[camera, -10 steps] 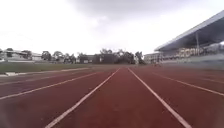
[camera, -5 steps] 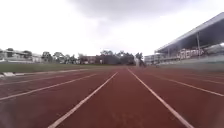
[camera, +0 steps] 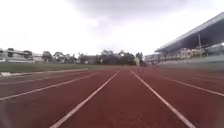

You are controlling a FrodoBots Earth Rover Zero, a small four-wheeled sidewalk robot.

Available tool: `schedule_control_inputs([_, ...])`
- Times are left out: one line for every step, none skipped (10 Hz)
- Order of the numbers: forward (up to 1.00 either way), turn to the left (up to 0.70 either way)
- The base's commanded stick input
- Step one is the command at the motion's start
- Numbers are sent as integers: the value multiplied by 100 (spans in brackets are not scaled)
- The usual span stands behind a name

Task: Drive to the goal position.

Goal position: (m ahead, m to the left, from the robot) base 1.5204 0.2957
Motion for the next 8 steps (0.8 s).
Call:
schedule_control_inputs([45, 0])
schedule_control_inputs([45, 0])
schedule_control_inputs([45, 0])
schedule_control_inputs([45, 0])
schedule_control_inputs([45, 0])
schedule_control_inputs([45, 0])
schedule_control_inputs([45, 0])
schedule_control_inputs([45, 0])
